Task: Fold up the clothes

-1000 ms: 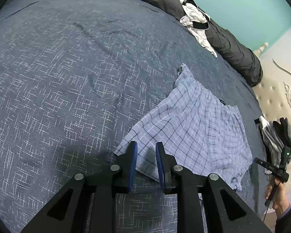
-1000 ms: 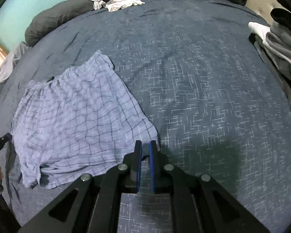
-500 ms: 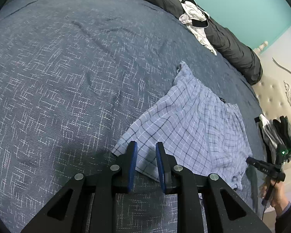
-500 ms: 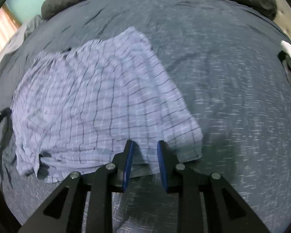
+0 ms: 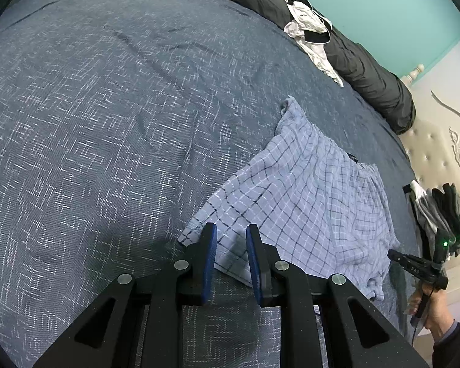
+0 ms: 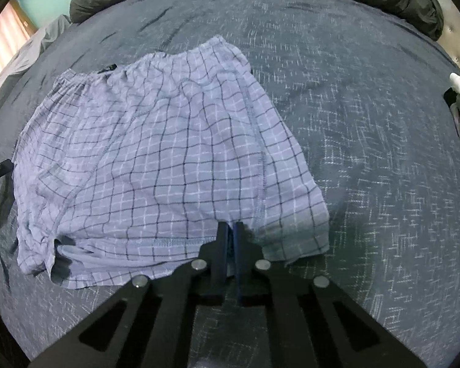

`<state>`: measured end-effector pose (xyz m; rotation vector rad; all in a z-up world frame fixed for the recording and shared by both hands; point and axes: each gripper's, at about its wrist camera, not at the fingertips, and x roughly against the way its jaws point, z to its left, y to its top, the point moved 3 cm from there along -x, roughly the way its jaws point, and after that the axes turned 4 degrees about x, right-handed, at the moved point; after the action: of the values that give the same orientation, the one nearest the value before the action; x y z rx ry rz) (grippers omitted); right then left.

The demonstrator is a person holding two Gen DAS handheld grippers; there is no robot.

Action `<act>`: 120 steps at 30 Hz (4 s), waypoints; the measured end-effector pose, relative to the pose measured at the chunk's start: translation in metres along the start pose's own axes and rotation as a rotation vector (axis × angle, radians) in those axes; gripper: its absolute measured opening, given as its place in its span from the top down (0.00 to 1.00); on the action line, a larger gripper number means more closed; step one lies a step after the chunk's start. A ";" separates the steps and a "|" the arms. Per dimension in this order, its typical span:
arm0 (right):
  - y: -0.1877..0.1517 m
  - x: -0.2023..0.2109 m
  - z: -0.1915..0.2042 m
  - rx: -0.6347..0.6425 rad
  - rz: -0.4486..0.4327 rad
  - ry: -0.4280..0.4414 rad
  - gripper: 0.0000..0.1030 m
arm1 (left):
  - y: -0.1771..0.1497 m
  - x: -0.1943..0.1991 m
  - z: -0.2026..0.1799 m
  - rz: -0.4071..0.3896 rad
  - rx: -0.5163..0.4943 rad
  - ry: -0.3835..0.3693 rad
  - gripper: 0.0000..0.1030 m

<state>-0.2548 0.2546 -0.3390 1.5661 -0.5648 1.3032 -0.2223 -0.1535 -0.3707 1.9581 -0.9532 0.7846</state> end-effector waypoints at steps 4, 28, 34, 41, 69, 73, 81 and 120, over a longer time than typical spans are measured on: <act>0.000 0.013 -0.008 -0.025 -0.030 0.019 0.98 | 0.000 0.000 0.000 -0.001 0.001 0.000 0.79; -0.001 0.037 -0.018 -0.103 -0.057 0.105 0.98 | 0.000 -0.002 -0.002 0.005 -0.001 -0.006 0.79; 0.004 0.050 -0.015 -0.088 -0.074 0.108 0.98 | 0.000 -0.002 -0.001 0.005 -0.001 -0.005 0.78; -0.001 0.035 -0.027 -0.103 -0.046 0.070 0.98 | 0.001 -0.002 0.000 0.006 -0.002 -0.006 0.78; -0.007 0.010 -0.050 -0.212 -0.033 0.026 0.97 | 0.003 -0.012 -0.003 0.033 -0.023 0.005 0.69; -0.010 0.027 -0.064 -0.305 -0.111 0.092 0.94 | 0.004 -0.010 -0.004 0.028 -0.023 0.001 0.69; -0.015 0.035 -0.096 -0.426 -0.146 0.093 0.67 | 0.003 -0.008 -0.002 0.024 -0.017 0.007 0.69; 0.107 0.005 -0.027 -0.087 -0.166 0.171 0.71 | 0.097 -0.054 -0.069 0.035 -0.147 0.034 0.60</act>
<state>-0.3545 0.2358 -0.2946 1.3844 -0.3714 1.2551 -0.3436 -0.1148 -0.3423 1.8002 -0.9988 0.7435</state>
